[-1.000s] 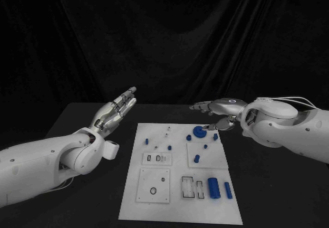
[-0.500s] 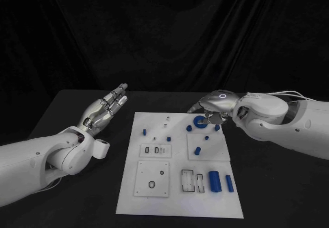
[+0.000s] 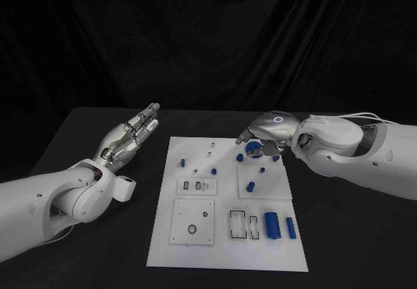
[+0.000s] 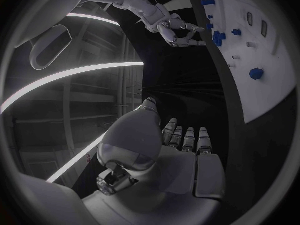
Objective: Assemble the parts on the task board
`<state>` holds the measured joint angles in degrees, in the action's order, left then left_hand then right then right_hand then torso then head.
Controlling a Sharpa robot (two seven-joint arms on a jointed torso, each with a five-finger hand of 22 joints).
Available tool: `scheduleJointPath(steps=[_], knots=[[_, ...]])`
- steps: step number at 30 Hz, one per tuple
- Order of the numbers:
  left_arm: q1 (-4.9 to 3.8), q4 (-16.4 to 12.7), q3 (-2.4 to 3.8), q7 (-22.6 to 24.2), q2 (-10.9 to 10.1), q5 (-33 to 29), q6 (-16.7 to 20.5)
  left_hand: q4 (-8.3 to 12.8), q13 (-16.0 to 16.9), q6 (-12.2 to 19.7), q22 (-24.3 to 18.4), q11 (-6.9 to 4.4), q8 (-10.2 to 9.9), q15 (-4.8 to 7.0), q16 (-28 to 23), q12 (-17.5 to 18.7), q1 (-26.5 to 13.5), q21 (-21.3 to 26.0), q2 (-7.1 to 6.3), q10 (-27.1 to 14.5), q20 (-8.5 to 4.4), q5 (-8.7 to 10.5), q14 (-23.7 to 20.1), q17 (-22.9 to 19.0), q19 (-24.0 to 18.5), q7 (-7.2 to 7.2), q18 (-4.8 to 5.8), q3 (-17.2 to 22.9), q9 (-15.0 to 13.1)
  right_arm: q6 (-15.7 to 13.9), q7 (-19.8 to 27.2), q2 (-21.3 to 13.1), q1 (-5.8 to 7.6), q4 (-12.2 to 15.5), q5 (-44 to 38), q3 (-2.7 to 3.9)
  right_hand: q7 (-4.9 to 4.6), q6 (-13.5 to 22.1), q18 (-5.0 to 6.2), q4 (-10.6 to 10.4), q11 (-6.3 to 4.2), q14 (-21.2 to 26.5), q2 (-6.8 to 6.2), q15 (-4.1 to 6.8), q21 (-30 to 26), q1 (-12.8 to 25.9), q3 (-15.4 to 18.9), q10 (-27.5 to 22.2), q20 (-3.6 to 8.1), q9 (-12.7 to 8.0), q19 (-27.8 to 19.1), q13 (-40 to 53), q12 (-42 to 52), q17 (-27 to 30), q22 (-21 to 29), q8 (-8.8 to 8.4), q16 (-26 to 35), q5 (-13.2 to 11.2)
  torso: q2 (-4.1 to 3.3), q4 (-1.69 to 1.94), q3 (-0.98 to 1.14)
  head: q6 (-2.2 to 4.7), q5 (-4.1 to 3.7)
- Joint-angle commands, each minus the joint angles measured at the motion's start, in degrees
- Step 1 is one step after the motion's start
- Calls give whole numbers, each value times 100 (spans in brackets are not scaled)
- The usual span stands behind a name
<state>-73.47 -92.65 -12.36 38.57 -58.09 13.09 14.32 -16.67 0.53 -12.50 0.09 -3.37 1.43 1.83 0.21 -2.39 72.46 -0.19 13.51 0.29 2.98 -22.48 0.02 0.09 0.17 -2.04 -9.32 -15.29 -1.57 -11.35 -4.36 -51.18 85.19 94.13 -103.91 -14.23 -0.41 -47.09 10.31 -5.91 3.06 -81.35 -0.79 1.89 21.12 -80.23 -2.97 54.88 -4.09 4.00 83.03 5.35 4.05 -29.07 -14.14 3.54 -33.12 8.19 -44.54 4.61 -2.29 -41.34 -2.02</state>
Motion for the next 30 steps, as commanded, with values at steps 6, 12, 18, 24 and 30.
scheduleJointPath(steps=[6, 12, 18, 24, 30], knots=[[-21, -123, 6, 269, -58, 42, -27, -7, 1, -43, -9, 78, 25, 106, -21, 9, 88, 19, 27, -2, 72, -128, -2, -9, -17, 39, -97, 43, -11, 8, 18, 47, -59, -17, -87, 4, 54, -32, -16, 57, 1, 19, 10, 30, 250, -188, -103, 86, 34, -10, -122, -61, -31, -97, -267, 18, -206, 157, -15, 2, -5, -16, -35], [-22, -168, 6, 274, -81, 42, -36, -5, 2, -65, -9, 95, 28, 89, -21, 3, 111, 19, 36, 0, 88, -184, -2, -9, -17, 55, -98, 53, -13, 84, 21, 124, -144, -124, -87, 4, 69, -46, -19, 28, 11, 48, -8, 28, 348, -158, -97, 120, 36, -10, -190, -78, -25, -126, -380, 19, -265, 120, -52, 9, -3, -94, 19], [-25, -206, 6, 272, -124, 42, -36, -4, 3, -89, -9, 103, 32, 79, -21, 1, 130, 19, 40, 2, 98, -219, -2, -9, -17, 67, -98, 60, -16, 123, 24, 245, -220, -287, -88, 4, 68, -88, -23, 30, 25, 80, 6, 21, 437, -189, -130, 172, 33, -5, -267, -91, -18, -148, -488, 28, -312, 127, -99, 33, -15, -134, 24], [-27, -189, 6, 263, -126, 42, -65, 1, 3, -137, -9, 119, 37, 54, -21, 1, 194, 19, 58, 3, 123, -357, -2, -9, -17, 96, -97, 89, -20, 106, 5, 363, -276, -474, -88, 4, 49, -144, -24, 24, 40, 113, 11, 14, 506, -204, -153, 209, 28, 0, -333, -103, -18, -160, -576, 36, -339, 132, -127, 54, -19, -183, 16], [-28, -140, 6, 248, -109, 42, -119, 2, 3, -161, -9, 122, 38, 43, -21, 2, 280, 19, 70, 4, 137, -506, -2, -9, -17, 106, -98, 127, -22, 46, -9, 442, -320, -597, -88, 4, 85, -259, -24, -9, 53, 162, 21, 6, 600, -198, -180, 224, 20, 12, -437, -121, -25, -172, -702, 49, -369, 85, -137, 54, -16, -221, 20]])
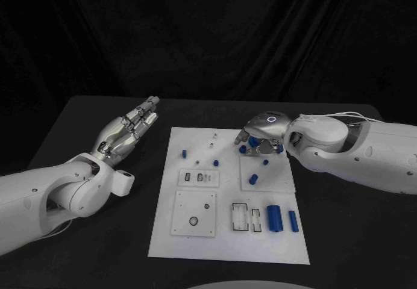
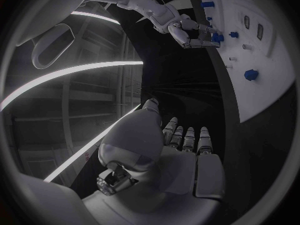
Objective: Assemble the parts on the task board
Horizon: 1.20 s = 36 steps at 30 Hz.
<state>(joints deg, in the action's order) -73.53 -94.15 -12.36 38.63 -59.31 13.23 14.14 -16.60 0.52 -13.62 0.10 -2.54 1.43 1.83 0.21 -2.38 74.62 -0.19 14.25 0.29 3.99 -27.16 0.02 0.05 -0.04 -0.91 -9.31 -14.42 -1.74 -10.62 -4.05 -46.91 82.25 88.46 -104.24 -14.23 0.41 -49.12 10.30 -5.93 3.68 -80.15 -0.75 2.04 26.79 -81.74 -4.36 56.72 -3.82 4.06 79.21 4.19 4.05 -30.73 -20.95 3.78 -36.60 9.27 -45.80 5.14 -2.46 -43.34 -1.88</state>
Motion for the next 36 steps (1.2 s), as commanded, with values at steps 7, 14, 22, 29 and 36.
scheduleJointPath(steps=[7, 14, 22, 29, 36], knots=[[-22, 53, 7, 230, 22, 28, -134, -5, 4, -54, -10, 41, 38, 37, -21, 3, 96, 19, -2, 4, 45, -90, -2, -5, 4, -6, -100, 54, -5, -50, -45, 64, -55, -117, -55, 4, -23, -350, -17, -40, -5, 93, 23, -13, 179, -90, -116, 63, -17, 43, -203, -22, -30, -18, -222, 71, -66, -29, 0, 3, -2, -44, 11], [-22, 85, 7, 218, 34, 28, -186, -4, 3, -57, -10, 45, 38, 29, -21, 3, 122, 19, 2, 4, 60, -126, -2, -5, 4, -6, -100, 66, -5, -88, 5, 107, -92, -183, -55, 4, -76, -740, -10, -65, -37, 122, 12, 6, 337, -177, -225, 204, -15, 134, -348, -20, -6, -24, -446, 139, -103, -58, -3, 3, -3, -55, 14], [-22, 133, 6, 207, 57, 28, -227, -4, 3, -72, -10, 51, 40, 10, -21, 6, 154, 19, 10, 4, 99, -162, -2, -5, 4, 4, -101, 82, -7, -206, 126, 140, -120, -220, -55, 4, -155, -1125, -2, -106, -138, 171, 11, 40, 474, -340, -426, 661, 10, 277, -526, -16, 55, -4, -679, 196, -88, -180, -6, 7, -4, -72, 38], [-21, 186, 6, 194, 83, 28, -269, -6, 3, -137, -10, 66, 52, -29, -21, 7, 186, 19, 19, 4, 150, -194, -2, -5, 4, 35, -103, 98, -15, -270, 207, 167, -151, -282, -55, 4, -289, -1414, 3, -132, -235, 155, 18, 86, 582, -467, -574, 973, 42, 410, -642, -31, 22, 21, -875, 237, -65, -373, -7, 2, -4, -99, 44], [-21, 238, 6, 184, 102, 29, -298, -3, 3, -200, -10, 91, 63, -55, -21, 4, 215, 19, 26, 5, 189, -234, -2, -5, 4, 67, -105, 113, -22, -433, 313, 171, -174, -297, 0, 4, -435, -1825, -7, 20, -253, 18, 68, 99, 753, -675, -690, 1548, 72, 629, -679, -23, 81, 47, -1121, 372, -51, -467, -10, 5, 0, -115, 77]])
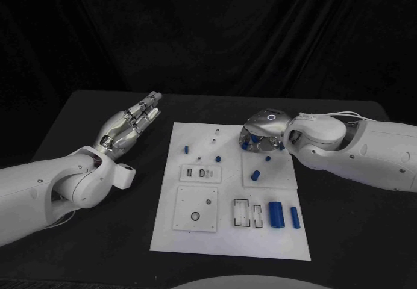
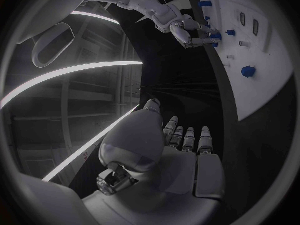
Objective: Assemble the parts on the task board
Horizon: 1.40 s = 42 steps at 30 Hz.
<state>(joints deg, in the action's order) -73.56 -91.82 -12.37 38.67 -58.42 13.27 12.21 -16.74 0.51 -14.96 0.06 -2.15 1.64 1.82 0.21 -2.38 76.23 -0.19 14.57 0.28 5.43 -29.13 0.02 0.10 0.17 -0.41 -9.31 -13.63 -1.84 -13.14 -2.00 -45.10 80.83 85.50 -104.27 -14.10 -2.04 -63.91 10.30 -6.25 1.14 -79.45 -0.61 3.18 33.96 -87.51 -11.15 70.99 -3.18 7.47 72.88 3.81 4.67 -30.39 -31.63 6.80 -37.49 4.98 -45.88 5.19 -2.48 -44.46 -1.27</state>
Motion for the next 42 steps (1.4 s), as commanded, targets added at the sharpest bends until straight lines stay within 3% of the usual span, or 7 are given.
scheduleJointPath(steps=[1, 6, 13, 18, 23, 30, 42], knots=[[-18, 8, 6, 179, 13, 24, -108, 11, 4, -71, -6, 53, 43, -56, -21, 4, 55, 19, -6, 6, 47, -38, -2, -10, -17, 18, -105, 35, -13, -219, 117, -16, -32, 9, 23, -9, -197, -343, -9, 63, 6, -60, 56, -19, 47, -113, -21, 143, 5, 295, -52, 13, 12, 19, -70, 61, 47, -45, -3, -1, 2, 0, 25], [-18, 18, 6, 167, 8, 24, -117, 13, 5, -156, -6, 74, 61, -65, -21, -1, 79, 19, -7, 7, 69, -57, -2, -10, -17, 51, -106, 44, -23, -386, 150, -40, -13, 74, 63, -8, -288, -364, -22, 126, 46, -123, 45, -77, 129, -208, -84, 278, -23, 336, -70, 6, -20, 39, -185, 27, 86, -61, -4, -10, 2, 10, 53], [-18, 33, 6, 129, 6, 24, -131, 21, 7, -212, -6, 99, 74, -72, -21, -10, 120, 19, -10, 10, 84, -110, -2, -10, -17, 79, -107, 61, -28, -427, 158, 52, 200, 94, 114, -8, -325, -364, -22, 144, 69, -147, 44, -96, 189, -265, -143, 324, -40, 360, -109, -5, -70, 54, -280, -14, 127, -126, -11, 10, -4, 50, 86], [-18, 52, 6, 101, 30, 24, -141, 17, 14, -598, -6, 188, 190, -93, -21, -38, 184, 19, -20, 21, 80, -147, -2, -10, -17, 213, -105, 85, -70, -394, 206, 285, 333, -132, 355, -7, -362, -328, -22, 151, 100, -128, 54, -112, 208, -289, -186, 305, -50, 359, -152, -10, -99, 62, -324, -55, 160, -96, -9, 2, -11, 48, 139], [-18, 80, 6, 111, 65, 24, -144, 24, 13, -407, -6, 185, 155, -93, -21, -37, 219, 19, -34, 23, 75, -184, -2, -10, -17, 200, -104, 96, -43, -386, 221, 541, 363, -412, 429, -6, -403, -312, -23, 172, 133, -127, 25, -130, 250, -306, -259, 287, -66, 360, -206, -12, -108, 60, -401, -99, 181, -104, -19, 11, -1, 150, 134], [-18, 108, 6, 102, 93, 24, -165, 28, 13, -421, -6, 188, 160, -92, -21, -36, 231, 19, -37, 23, 74, -208, -2, -10, -17, 202, -103, 101, -45, -406, 222, 890, 370, -780, 458, -5, -395, -302, -26, 125, 140, -175, -38, -131, 391, -210, -317, 247, -79, 361, -214, -15, -116, 15, -575, -150, 135, -102, -11, 9, -1, 212, 133], [-17, 127, 6, 76, 126, 24, -191, 31, 14, -434, -6, 195, 167, -92, -21, -39, 246, 19, -41, 24, 73, -236, -2, -10, -17, 211, -103, 106, -48, -343, 164, 1241, 332, -1121, 465, -6, -378, -227, -9, 89, 147, -115, -104, -135, 377, -135, -408, 163, -93, 341, -330, -14, -115, -23, -628, -244, 135, -28, -12, 7, 4, 212, 164]])
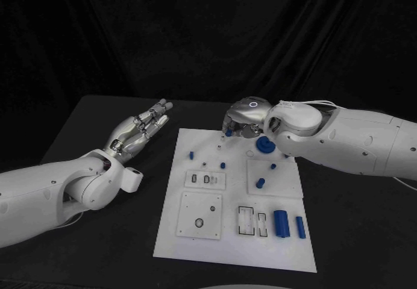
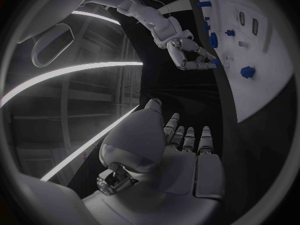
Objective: Assemble the parts on the task board
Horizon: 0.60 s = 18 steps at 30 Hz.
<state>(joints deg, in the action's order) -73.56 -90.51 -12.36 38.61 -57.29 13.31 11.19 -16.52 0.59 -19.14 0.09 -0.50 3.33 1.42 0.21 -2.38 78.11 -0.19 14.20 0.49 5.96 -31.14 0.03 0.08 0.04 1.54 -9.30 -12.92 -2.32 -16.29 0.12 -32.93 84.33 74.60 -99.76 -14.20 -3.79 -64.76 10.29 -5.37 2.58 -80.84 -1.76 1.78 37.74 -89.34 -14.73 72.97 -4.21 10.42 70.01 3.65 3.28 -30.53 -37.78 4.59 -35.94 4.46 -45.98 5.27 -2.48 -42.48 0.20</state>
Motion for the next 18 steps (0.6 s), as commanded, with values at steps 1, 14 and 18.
scheduleJointPath(steps=[1, 14, 18], knots=[[-17, -4, 5, 78, 14, 21, -92, 8, 6, -16, -9, 31, -1, -51, -21, -39, 58, 19, -4, 4, 20, -34, -3, -8, -4, 16, -104, 35, 0, -31, -54, 39, -21, -45, 14, 3, -205, -133, -8, -4, 7, 31, 6, 2, 2, 56, -57, -43, 9, 43, -52, 1, 22, -12, -22, -32, -19, 28, -2, -3, 3, 24, 15], [-17, 12, 5, 68, 45, 21, -111, 8, 6, -36, -9, 37, 10, -54, -21, -37, 68, 19, -4, 4, 23, -46, -3, -8, -4, 26, -103, 41, -3, 116, -76, 191, -62, -176, 15, 3, -173, -56, -6, -34, 17, 109, -42, -6, 3, 120, -124, -106, -5, 20, -143, 1, 18, -23, -89, -86, 17, 24, -2, -6, 1, 21, -19], [-17, 25, 5, 56, 53, 21, -128, 8, 4, -42, -9, 36, 13, -55, -21, -32, 73, 19, -4, 3, 25, -55, -3, -8, -4, 22, -103, 44, -4, 220, -94, 241, -89, -226, 15, 3, -173, 81, 1, -50, 45, 157, -77, -3, 1, 144, -203, -218, -7, -24, -204, -3, 12, -29, -144, -109, 48, -21, 0, -19, 5, 7, 45]])
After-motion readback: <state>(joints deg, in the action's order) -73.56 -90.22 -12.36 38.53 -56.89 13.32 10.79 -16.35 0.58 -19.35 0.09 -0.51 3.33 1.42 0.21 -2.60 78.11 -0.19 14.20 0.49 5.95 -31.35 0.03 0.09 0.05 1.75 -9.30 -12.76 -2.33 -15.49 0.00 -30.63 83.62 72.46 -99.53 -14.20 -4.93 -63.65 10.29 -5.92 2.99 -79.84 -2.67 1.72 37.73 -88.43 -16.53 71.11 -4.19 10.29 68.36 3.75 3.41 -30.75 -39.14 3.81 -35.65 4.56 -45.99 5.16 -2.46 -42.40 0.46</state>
